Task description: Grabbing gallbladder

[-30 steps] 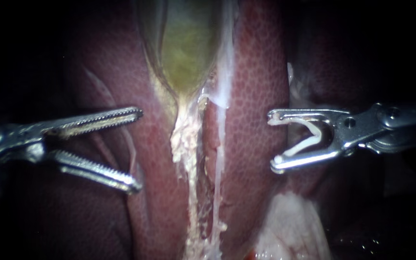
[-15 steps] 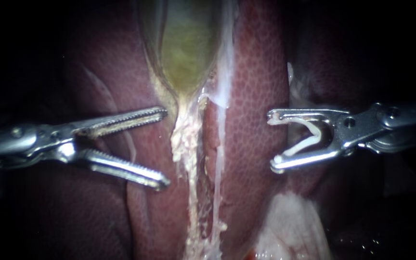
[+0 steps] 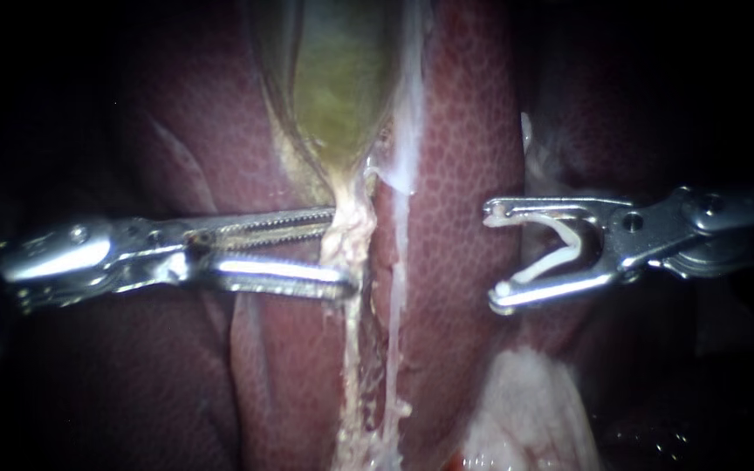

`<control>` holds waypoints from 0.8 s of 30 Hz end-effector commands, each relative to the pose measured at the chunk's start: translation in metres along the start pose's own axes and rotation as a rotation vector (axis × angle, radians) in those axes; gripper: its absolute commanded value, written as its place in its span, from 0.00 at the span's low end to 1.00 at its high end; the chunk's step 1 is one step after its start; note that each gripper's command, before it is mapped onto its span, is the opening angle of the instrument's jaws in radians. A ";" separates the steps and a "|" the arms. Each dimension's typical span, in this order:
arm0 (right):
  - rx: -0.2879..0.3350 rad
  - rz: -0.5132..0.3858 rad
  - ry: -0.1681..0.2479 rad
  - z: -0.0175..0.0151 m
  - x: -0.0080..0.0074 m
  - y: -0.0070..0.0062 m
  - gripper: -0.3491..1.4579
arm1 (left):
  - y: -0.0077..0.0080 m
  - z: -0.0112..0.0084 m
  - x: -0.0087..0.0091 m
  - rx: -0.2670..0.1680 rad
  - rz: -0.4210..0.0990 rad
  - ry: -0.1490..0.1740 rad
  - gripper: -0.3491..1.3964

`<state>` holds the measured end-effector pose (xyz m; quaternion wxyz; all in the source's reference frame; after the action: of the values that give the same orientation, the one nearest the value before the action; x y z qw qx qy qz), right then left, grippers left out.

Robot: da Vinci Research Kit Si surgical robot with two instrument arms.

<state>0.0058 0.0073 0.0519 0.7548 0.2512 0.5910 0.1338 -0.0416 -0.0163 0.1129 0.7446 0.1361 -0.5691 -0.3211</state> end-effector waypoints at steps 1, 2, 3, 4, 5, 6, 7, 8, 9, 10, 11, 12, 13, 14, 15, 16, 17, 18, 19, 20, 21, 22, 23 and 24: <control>0.000 0.000 0.000 0.0000 0.0000 0.0000 0.52 | 0.0002 -0.0001 0.0001 -0.003 -0.007 0.007 0.01; 0.000 0.000 0.000 0.0000 0.0000 0.0000 0.52 | 0.0004 -0.0002 0.0003 -0.004 -0.018 0.015 0.00; 0.000 0.000 0.000 0.0000 0.0000 0.0000 0.52 | 0.0006 -0.0004 0.0004 -0.004 -0.029 0.024 0.00; 0.000 0.000 0.000 0.0000 0.0000 0.0000 0.52 | 0.0007 -0.0006 0.0005 -0.005 -0.047 0.035 0.00; 0.000 0.000 0.000 0.0000 0.0000 0.0000 0.52 | 0.0008 -0.0008 0.0005 -0.005 -0.064 0.044 0.00; 0.000 0.000 0.000 0.0000 0.0000 0.0000 0.52 | 0.0008 -0.0009 0.0006 -0.012 -0.076 0.049 0.00; 0.000 0.000 0.000 0.0000 0.0000 0.0000 0.52 | 0.0008 -0.0010 0.0006 -0.013 -0.082 0.051 0.00; 0.000 0.000 0.000 0.0000 0.0000 0.0000 0.52 | 0.0008 -0.0011 0.0006 -0.014 -0.093 0.054 0.00; 0.000 0.000 0.000 0.0000 0.0000 0.0000 0.52 | 0.0007 -0.0011 0.0005 -0.015 -0.099 0.057 0.00; 0.000 0.000 0.000 0.0000 0.0000 0.0000 0.52 | 0.0006 -0.0011 0.0005 -0.016 -0.105 0.059 0.00; 0.000 0.000 0.000 0.0000 0.0000 -0.0001 0.52 | 0.0004 -0.0012 0.0004 -0.017 -0.117 0.059 0.00; 0.000 0.000 0.000 0.0000 0.0000 -0.0001 0.52 | 0.0003 -0.0012 0.0003 -0.017 -0.118 0.059 0.00; 0.000 0.000 0.000 0.0000 0.0000 -0.0001 0.52 | 0.0002 -0.0013 0.0002 -0.018 -0.118 0.059 0.00; 0.000 0.000 0.000 0.0000 0.0000 -0.0001 0.52 | -0.0001 -0.0015 0.0000 -0.018 -0.119 0.059 0.00; 0.000 0.000 0.000 0.0000 0.0000 -0.0001 0.52 | -0.0005 -0.0018 -0.0004 -0.018 -0.121 0.059 0.00; 0.000 0.000 0.000 0.0000 0.0000 0.0000 0.52 | -0.0007 -0.0020 -0.0008 -0.018 -0.123 0.059 0.00; 0.000 0.000 0.000 0.0000 0.0000 0.0000 0.52 | -0.0009 -0.0023 -0.0012 -0.017 -0.125 0.059 0.00; 0.000 0.000 0.000 0.0000 0.0000 0.0000 0.52 | -0.0012 -0.0028 -0.0020 -0.015 -0.128 0.060 0.00; 0.000 0.000 0.000 0.0000 0.0000 0.0000 0.52 | -0.0013 -0.0031 -0.0026 -0.013 -0.131 0.060 0.00; 0.000 0.000 0.000 0.0000 0.0000 0.0000 0.52 | -0.0014 -0.0036 -0.0032 -0.011 -0.135 0.061 0.00; 0.000 0.000 0.000 0.0000 0.0000 0.0000 0.52 | -0.0015 -0.0042 -0.0041 -0.011 -0.139 0.064 0.00; 0.000 0.000 0.000 0.0000 0.0000 0.0000 0.52 | -0.0016 -0.0046 -0.0048 -0.014 -0.143 0.064 0.00; 0.000 0.000 0.000 0.0000 0.0000 0.0000 0.52 | -0.0016 -0.0053 -0.0057 -0.018 -0.147 0.055 0.00; 0.000 0.000 0.000 0.0000 0.0000 0.0000 0.52 | -0.0016 -0.0058 -0.0062 -0.019 -0.151 0.049 0.00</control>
<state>0.0059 0.0072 0.0519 0.7548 0.2513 0.5909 0.1339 -0.0373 -0.0143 0.1048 0.7317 0.1794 -0.5367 -0.3801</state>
